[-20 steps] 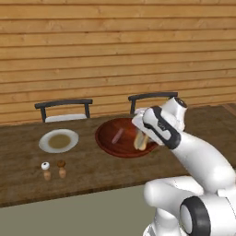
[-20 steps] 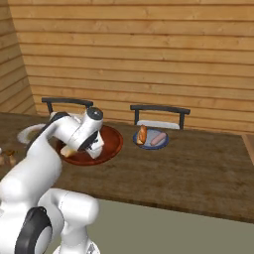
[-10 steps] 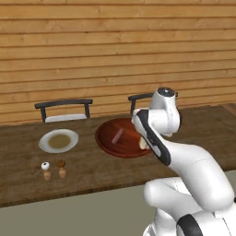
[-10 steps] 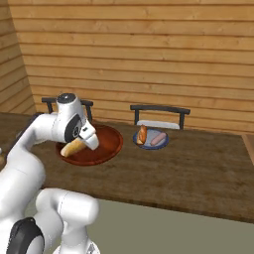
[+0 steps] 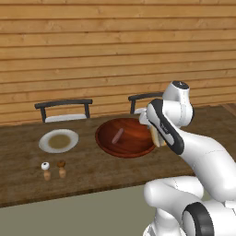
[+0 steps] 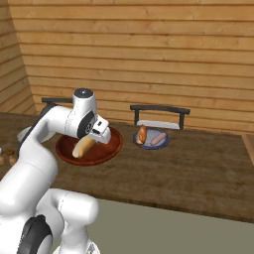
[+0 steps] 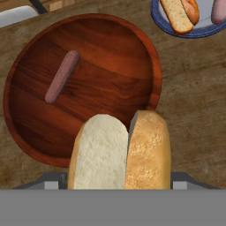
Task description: Place one bun and one sausage from the bowl on each plate.
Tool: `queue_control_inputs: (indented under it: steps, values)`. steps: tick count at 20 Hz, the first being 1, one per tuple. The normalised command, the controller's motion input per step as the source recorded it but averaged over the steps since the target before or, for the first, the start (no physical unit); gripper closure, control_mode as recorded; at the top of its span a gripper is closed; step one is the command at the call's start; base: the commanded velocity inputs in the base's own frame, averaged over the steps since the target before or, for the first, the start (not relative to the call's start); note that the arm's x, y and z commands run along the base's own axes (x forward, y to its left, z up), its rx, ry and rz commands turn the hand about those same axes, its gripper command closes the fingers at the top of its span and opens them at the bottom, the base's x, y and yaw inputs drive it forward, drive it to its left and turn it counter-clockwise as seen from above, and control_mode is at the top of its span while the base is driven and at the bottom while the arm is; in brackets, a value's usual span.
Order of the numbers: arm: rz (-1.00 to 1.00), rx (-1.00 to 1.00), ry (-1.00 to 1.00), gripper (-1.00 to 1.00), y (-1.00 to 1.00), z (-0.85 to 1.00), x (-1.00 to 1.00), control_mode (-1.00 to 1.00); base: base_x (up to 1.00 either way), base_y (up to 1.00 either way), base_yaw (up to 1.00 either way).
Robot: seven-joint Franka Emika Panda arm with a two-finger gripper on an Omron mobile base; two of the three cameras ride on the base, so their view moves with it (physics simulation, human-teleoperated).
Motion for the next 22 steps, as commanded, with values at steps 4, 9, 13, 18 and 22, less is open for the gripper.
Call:
queue_control_inputs:
  steps: [4,9,13,18,22]
  values:
    - [0.07,-0.02,-0.01,1.0,0.1,0.0,-0.09,-1.0,0.0,0.0,0.0]
    - [0.0,-0.03,0.0,1.0,0.06,0.0,-0.07,-1.0,0.0,0.0,0.0]
    - [0.0,0.0,0.0,1.0,0.0,0.0,0.0,1.0,-0.13,0.0,0.0]
    - [0.0,0.0,0.0,1.0,0.0,0.0,0.0,1.0,-0.5,0.67,-0.02]
    - [0.0,0.0,0.0,1.0,0.0,0.0,0.0,1.0,0.06,0.96,0.0]
